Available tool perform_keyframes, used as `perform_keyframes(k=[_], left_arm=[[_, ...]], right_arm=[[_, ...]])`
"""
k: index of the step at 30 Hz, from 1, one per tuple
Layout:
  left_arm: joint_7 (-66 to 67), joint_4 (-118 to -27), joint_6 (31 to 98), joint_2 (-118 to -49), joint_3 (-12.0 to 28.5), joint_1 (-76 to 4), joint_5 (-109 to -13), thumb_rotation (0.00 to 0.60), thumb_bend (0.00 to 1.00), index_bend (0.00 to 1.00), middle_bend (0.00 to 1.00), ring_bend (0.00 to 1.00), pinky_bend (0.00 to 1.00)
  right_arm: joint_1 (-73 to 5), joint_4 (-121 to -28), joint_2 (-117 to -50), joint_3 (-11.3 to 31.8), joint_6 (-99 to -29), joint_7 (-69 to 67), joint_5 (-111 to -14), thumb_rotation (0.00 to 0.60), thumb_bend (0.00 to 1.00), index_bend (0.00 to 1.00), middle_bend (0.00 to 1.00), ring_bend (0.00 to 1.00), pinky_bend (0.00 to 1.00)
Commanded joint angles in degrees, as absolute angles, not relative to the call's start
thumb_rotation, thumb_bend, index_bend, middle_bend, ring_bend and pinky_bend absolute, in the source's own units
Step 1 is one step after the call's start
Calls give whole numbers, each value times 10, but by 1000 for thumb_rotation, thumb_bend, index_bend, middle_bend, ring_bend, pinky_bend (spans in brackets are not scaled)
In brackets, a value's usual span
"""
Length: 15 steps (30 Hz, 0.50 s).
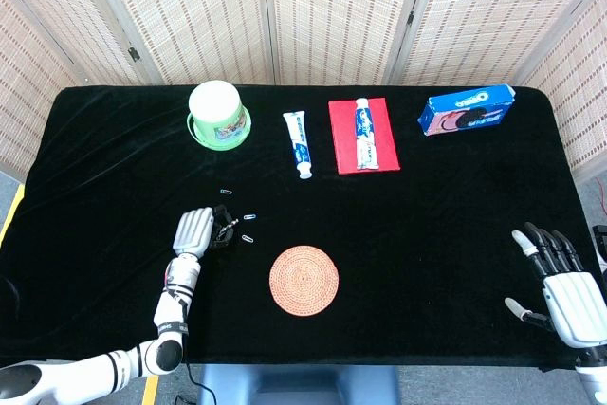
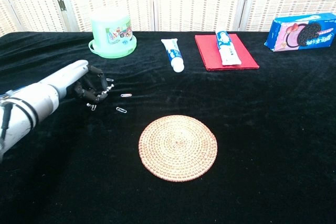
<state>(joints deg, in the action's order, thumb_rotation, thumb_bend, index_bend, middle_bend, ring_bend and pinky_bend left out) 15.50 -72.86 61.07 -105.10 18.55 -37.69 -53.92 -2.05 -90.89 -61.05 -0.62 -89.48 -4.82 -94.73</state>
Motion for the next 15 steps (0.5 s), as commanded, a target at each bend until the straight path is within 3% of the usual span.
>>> perform_keyframes(k=[1, 9, 15], left_arm=[[133, -683, 596, -1071, 193, -395, -553, 600, 780, 874, 1000, 1000, 1000], [115, -668, 593, -1073, 198, -400, -560, 600, 781, 874, 1000, 1000, 1000], [117, -720, 604, -1062, 202, -395, -557, 600, 781, 874, 1000, 1000, 1000]], right_arm=[[-23, -909, -611, -2, -886, -48, -937, 600, 179, 0, 0, 0, 0], [-28, -909, -612, 1, -873, -45, -925, 600, 179, 0, 0, 0, 0], [-31, -912, -610, 0, -870, -48, -931, 600, 179, 0, 0, 0, 0]])
